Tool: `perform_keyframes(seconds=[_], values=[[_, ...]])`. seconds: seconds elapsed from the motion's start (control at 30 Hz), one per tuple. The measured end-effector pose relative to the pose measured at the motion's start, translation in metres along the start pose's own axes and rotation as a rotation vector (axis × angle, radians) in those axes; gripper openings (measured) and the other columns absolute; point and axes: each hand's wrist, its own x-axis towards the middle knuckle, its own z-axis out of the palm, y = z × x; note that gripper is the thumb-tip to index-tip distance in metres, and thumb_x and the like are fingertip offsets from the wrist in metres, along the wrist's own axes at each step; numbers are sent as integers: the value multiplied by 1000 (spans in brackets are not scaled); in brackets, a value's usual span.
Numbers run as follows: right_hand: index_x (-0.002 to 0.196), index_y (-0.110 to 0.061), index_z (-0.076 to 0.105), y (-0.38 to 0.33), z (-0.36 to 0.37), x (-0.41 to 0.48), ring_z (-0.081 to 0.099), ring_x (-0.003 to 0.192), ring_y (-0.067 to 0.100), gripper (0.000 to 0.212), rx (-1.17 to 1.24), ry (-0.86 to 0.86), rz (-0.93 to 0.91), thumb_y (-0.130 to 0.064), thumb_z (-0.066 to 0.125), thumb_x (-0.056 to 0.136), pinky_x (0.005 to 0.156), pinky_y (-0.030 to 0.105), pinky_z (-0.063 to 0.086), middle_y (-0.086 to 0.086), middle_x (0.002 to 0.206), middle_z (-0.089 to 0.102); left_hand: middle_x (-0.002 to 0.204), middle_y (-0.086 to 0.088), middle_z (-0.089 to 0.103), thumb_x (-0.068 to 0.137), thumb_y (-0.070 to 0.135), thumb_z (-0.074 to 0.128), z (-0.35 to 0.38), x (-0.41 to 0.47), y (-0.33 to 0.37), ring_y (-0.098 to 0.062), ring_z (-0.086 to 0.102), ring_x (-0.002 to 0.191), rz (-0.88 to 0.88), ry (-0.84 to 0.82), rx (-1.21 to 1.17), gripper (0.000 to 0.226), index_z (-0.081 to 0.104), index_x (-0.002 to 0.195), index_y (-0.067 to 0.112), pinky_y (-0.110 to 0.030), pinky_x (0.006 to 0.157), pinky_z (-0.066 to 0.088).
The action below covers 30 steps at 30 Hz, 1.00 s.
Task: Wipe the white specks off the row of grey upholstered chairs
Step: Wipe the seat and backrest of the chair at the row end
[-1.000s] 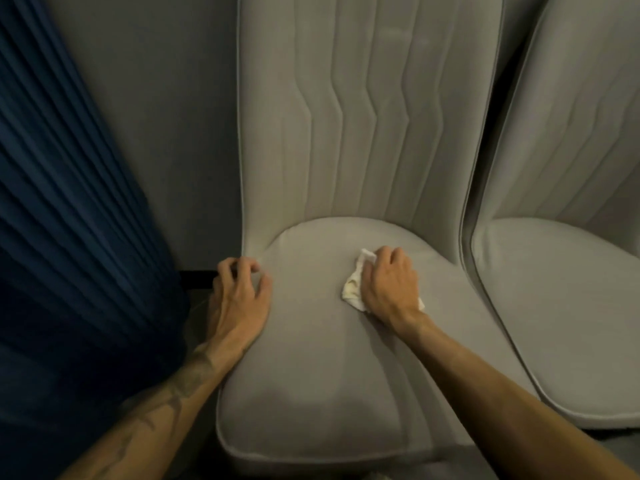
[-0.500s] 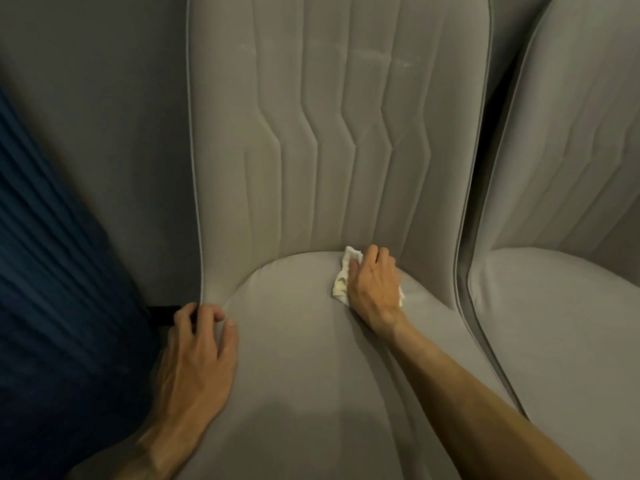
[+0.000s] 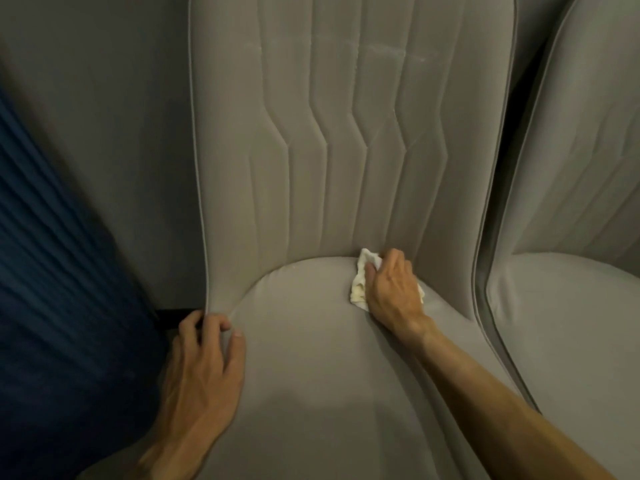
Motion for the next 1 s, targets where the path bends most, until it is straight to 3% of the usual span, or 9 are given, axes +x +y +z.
perform_keyframes(seconds=[0.07, 0.17, 0.33, 0.47, 0.53, 0.6, 0.7, 0.87, 1.0], values=[[116, -3, 51, -13, 1, 2, 48, 106, 35, 36, -2, -4, 20, -29, 27, 107, 93, 42, 34, 17, 117, 50, 134, -6, 41, 101, 42, 45, 2, 0, 0, -34, 52, 108, 19, 20, 7, 10, 44, 104, 32, -54, 85, 52], [116, -4, 50, -42, 2, 5, 47, 107, 34, 35, 46, -30, -136, -27, 25, 107, 95, 40, 31, 16, 117, 50, 133, -5, 40, 102, 42, 45, 3, 1, -1, -33, 51, 107, 17, 20, 6, 10, 43, 105, 32, -53, 85, 52], [121, 2, 52, -20, -5, -1, 50, 104, 37, 42, 7, -35, -201, -32, 31, 107, 92, 44, 36, 22, 115, 51, 136, -5, 40, 102, 41, 46, 2, 0, -3, -32, 51, 111, 19, 23, 8, 11, 45, 106, 31, -52, 88, 51], [90, 8, 59, -39, -11, -8, 58, 74, 44, 17, 113, 14, -165, -8, 63, 93, 67, 50, 51, 30, 83, 56, 137, -3, 39, 102, 40, 48, 4, 0, -3, -32, 50, 111, 18, 28, -8, 9, 43, 106, 32, -52, 89, 51], [85, 6, 56, -52, -10, -6, 57, 69, 42, 13, 87, 37, -295, -3, 65, 88, 63, 50, 51, 27, 77, 55, 137, -3, 39, 103, 39, 47, 4, 0, -3, -31, 50, 110, 30, 30, -1, 9, 43, 106, 32, -52, 89, 51], [92, 6, 57, -44, -7, -3, 56, 80, 42, 17, 71, 35, -367, -10, 55, 97, 74, 51, 49, 27, 88, 56, 136, -3, 39, 103, 38, 48, 5, 0, -5, -32, 50, 110, 16, 27, -1, 9, 43, 106, 31, -53, 88, 51], [114, 2, 54, -18, -7, -1, 51, 99, 39, 34, -33, -8, -255, -23, 32, 106, 89, 48, 37, 24, 110, 52, 136, -2, 39, 103, 39, 46, 5, 1, -5, -31, 50, 111, 16, 26, -2, 9, 43, 106, 32, -53, 88, 52], [77, 5, 62, -79, -15, -15, 59, 70, 42, 6, 79, 38, -441, 1, 63, 82, 63, 46, 50, 29, 77, 57, 140, -1, 36, 103, 43, 46, 6, 2, -6, -31, 50, 113, 17, 29, 57, 13, 42, 108, 31, -52, 88, 52], [97, 1, 55, -95, -10, -10, 55, 89, 38, 25, 264, -93, -539, -20, 45, 104, 85, 46, 40, 24, 96, 56, 140, -3, 37, 102, 40, 45, 4, 1, -6, -30, 48, 114, 24, 11, 31, 13, 45, 110, 29, -51, 90, 51]])
